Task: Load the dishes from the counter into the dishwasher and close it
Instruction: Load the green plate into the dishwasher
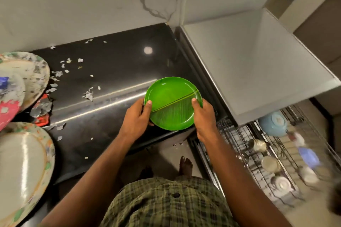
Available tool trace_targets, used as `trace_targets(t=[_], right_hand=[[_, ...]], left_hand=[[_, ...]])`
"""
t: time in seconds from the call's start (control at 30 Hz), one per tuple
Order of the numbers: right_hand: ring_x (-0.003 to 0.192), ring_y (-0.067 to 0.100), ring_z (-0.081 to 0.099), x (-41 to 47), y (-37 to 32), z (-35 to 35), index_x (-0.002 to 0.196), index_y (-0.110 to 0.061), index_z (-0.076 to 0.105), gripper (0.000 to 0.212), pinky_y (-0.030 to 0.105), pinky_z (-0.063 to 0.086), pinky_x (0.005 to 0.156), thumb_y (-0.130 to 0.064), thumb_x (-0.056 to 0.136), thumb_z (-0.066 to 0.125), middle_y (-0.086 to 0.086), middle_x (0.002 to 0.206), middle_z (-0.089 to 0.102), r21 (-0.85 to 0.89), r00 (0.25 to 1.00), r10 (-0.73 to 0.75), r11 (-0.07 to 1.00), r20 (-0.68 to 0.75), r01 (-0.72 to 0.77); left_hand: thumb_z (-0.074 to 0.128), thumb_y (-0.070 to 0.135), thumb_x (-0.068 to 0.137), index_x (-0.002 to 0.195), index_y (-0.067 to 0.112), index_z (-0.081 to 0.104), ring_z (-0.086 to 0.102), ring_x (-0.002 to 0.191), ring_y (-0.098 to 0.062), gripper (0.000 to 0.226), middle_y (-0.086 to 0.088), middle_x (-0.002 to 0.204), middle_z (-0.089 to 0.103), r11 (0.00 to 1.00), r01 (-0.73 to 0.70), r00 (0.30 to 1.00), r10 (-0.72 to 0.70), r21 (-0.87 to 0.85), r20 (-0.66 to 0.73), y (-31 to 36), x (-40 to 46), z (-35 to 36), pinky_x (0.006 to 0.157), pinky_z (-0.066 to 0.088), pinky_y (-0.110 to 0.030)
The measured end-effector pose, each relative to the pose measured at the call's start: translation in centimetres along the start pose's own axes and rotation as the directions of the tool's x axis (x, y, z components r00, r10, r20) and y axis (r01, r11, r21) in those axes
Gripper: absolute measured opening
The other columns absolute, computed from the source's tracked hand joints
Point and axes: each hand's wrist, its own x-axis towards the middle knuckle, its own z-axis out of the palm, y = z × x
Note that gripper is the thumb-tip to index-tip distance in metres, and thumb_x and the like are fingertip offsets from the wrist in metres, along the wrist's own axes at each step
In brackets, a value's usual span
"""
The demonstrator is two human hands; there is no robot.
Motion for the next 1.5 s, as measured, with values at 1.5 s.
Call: trace_targets(t=[1.5], right_hand=[[0.093, 0.021, 0.066, -1.3, 22.3, -37.7, 0.101, -0.022, 0.073, 0.018, 0.037, 0.053, 0.082, -0.012, 0.1, 0.059, 0.004, 0.104, 0.074, 0.301, 0.762, 0.572, 0.816, -0.304, -0.493]], left_hand=[[0.05, 0.025, 0.109, 0.127, 0.01, 0.054, 0.075, 0.091, -0.027, 0.024, -0.015, 0.117, 0.062, 0.925, 0.263, 0.717, -0.378, 0.274, 0.586, 4.5, -11.3, 39.3, 0.068, 0.066, -0.051]])
